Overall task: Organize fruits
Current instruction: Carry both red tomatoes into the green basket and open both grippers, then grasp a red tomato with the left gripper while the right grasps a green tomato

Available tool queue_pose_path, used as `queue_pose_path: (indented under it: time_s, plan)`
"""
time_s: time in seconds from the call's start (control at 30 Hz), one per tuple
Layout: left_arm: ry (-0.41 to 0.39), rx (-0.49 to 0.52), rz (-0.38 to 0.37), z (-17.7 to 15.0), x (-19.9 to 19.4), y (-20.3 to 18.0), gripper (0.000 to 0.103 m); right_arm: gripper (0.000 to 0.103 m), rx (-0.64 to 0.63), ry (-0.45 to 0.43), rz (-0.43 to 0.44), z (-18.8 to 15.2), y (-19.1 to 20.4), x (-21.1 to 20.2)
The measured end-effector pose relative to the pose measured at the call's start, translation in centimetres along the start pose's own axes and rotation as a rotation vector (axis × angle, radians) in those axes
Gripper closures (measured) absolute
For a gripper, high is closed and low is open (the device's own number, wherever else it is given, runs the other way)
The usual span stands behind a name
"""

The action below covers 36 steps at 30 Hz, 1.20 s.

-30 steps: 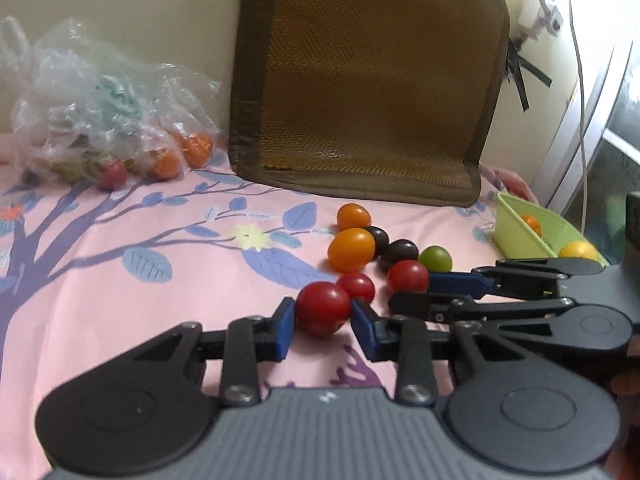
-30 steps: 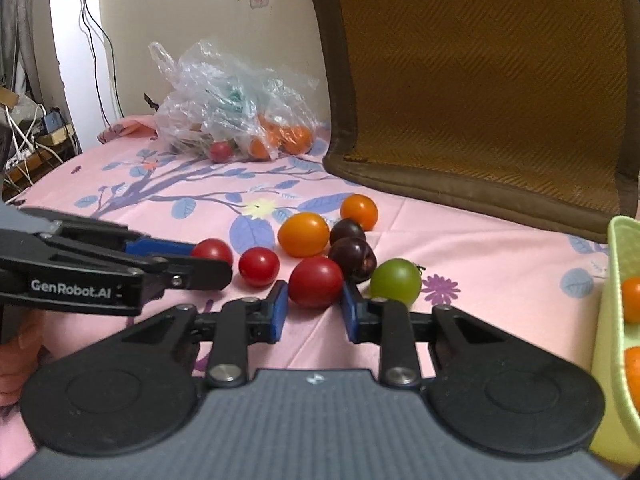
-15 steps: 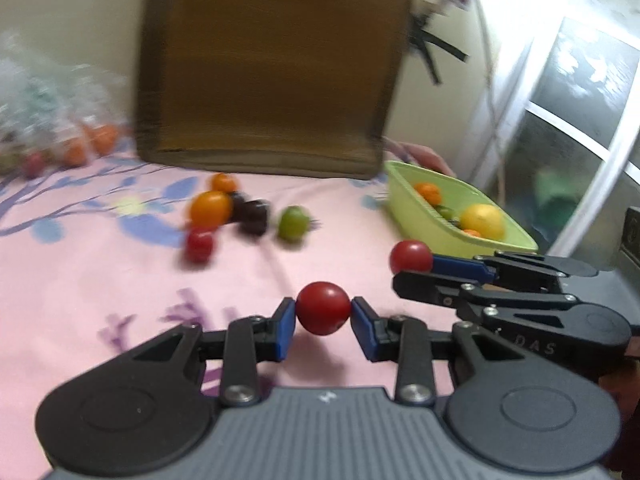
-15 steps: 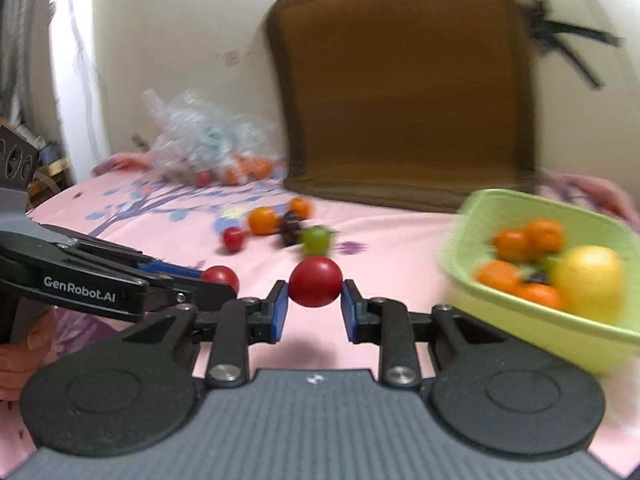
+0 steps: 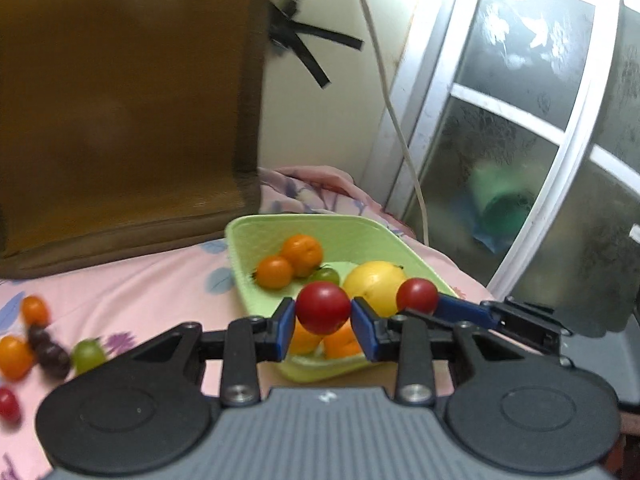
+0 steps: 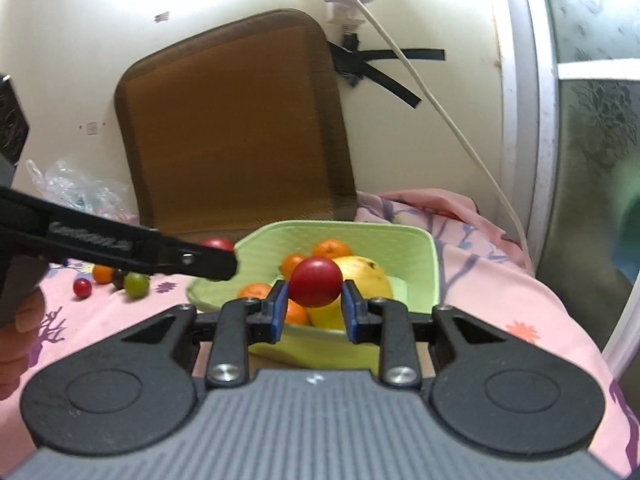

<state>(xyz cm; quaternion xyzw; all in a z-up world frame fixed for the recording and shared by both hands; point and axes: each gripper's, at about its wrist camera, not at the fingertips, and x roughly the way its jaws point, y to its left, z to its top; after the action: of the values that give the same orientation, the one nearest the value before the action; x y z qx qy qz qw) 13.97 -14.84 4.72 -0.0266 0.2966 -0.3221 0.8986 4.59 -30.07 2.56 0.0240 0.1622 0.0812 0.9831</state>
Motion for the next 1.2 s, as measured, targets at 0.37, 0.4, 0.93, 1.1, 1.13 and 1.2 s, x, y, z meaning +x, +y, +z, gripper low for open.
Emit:
queue_pose_path:
  time_s: [0.37,0.4,0.93,1.1,1.13,1.2]
  plan:
    - [0.027,0.026,0.047,0.1,2.0,-0.6,0.064,0.060,-0.015,-0.051,0.004,-0.8,-0.2,-0.6]
    - [0.021,0.018,0.048,0.2,1.7,-0.5,0.064,0.060,-0.011,-0.057,0.003,-0.8,-0.3,-0.7]
    - [-0.133,-0.299,0.389,-4.8,-13.9,14.8,0.064,0.061,-0.015,-0.052,0.189,1.5,3.8,-0.6]
    - [-0.133,-0.303,0.384,-5.8,-14.2,16.2,0.064,0.061,-0.090,0.028,0.296,2.0,8.4,2.3]
    - [-0.122,-0.287,0.375,-5.8,-13.6,15.9,0.064,0.061,-0.111,0.049,0.310,1.9,9.4,3.1]
    - [-0.095,-0.254,0.347,-6.0,-12.2,15.5,0.060,0.061,-0.144,0.086,0.325,1.7,10.9,4.7]
